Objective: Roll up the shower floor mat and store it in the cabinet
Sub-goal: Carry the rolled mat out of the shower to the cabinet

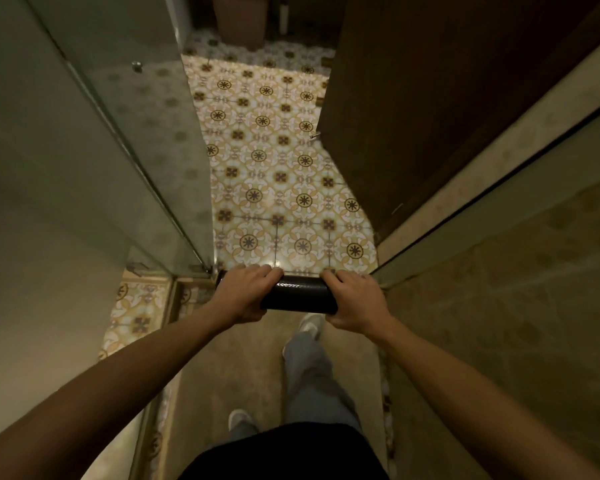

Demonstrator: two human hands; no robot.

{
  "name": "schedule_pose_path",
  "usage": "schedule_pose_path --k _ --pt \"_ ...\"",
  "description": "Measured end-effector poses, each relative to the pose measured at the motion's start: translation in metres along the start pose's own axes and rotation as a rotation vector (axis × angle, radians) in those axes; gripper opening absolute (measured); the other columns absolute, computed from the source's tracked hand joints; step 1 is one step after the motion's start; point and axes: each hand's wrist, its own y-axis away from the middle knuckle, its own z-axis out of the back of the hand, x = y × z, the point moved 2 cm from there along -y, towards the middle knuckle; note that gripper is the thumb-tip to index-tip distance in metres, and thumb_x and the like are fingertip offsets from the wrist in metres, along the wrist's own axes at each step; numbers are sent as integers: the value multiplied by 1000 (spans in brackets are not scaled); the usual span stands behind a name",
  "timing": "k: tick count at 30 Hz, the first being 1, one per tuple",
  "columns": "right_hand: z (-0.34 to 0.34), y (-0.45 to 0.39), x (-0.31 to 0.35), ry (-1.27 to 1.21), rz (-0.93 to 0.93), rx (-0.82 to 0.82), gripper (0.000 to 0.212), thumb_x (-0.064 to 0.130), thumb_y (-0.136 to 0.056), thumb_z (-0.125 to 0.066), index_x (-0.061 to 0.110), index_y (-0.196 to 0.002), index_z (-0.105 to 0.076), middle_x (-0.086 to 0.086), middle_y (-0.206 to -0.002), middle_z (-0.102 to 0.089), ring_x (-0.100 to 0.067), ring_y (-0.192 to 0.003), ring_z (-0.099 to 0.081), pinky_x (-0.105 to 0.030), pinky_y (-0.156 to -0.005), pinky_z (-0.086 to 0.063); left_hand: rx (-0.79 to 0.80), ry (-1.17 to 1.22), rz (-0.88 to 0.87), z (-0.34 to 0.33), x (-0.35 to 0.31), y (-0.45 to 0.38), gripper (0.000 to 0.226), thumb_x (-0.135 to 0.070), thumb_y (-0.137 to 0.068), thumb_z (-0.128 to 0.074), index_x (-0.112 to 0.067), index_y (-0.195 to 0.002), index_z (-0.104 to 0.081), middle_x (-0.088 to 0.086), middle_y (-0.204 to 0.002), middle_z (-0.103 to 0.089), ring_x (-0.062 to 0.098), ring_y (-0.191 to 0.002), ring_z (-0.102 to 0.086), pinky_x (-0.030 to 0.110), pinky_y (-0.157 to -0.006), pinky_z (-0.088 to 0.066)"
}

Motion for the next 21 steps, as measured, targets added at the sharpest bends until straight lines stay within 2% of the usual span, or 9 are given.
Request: schedule_pose_path --k 4,8,15,21 --pt "9 -68 -38 -12 30 2 71 52 -69 -71 26 -130 -45 -3 -107 -65 -29 -92 -64 -42 -80 -53 56 -28 33 14 36 -64 64 -35 -61 -75 -20 -118 -50 2 -99 -62 27 -84 -63 40 -67 -53" --pt "28 -138 -73 -20 61 27 71 49 -67 -74 26 -128 -46 -2 -105 -64 -27 -89 -63 -39 -77 -52 88 -29 72 33 76 -131 70 -35 -63 -74 -21 -125 -44 3 -105 -59 27 -91 -61 40 -73 -52" --pt "86 -249 -140 24 101 53 71 47 -65 -73 26 -128 -47 -2 -104 -65 -28 -88 -64 -41 -77 -54 53 -19 126 82 132 -227 74 -37 -61 -76 -23 -123 -39 3 -106 -59 25 -92 -61 40 -76 -51" --pt "116 -350 -178 81 126 61 69 46 -64 -73 22 -124 -50 -3 -101 -65 -30 -84 -65 -40 -73 -51 49 -10 144 110 199 -306 70 -37 -63 -75 -21 -124 -44 3 -107 -59 27 -94 -61 41 -75 -49"
